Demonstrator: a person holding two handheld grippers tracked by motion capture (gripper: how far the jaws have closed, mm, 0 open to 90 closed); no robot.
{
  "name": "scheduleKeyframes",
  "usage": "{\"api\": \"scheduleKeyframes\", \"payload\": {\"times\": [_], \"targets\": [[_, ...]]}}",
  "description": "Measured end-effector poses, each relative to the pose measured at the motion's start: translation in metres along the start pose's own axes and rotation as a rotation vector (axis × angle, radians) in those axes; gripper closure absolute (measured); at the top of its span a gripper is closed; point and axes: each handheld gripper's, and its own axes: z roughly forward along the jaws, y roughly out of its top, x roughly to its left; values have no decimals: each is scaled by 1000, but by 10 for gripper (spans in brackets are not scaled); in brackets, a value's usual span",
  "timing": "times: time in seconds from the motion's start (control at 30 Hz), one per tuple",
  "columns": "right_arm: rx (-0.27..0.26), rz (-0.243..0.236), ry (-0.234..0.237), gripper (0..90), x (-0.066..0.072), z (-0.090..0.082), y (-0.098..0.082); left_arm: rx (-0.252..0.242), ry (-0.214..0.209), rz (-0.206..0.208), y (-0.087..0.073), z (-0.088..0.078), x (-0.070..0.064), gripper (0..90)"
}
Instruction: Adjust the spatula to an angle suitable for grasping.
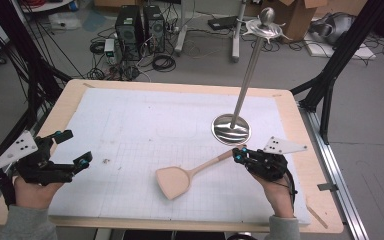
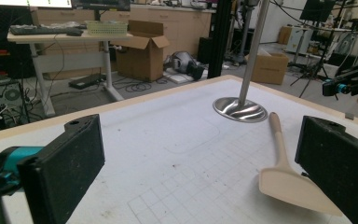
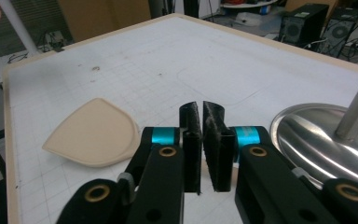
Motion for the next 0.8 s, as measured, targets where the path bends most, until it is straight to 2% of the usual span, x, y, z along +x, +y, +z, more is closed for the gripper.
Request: {"api": "scheduleKeyframes", "payload": {"times": [0.07,0.13,0.4,0.6,0.8], "targets": [[12,-4,-3,896,0,3,0,4,1,0,0,0,0,17],[13,-4,13,896,1,7,-1,4,-2,1,-1,1,0,17],[81,-18,18,900,6,32,-5,9,0,-1,-2,1,0,17],[107,-21,29,900,9,48,-6,6,1,-2,-2,0,0,17],[120,-21,39,900,9,57,-7,9,2,-3,-2,0,1,17]]}}
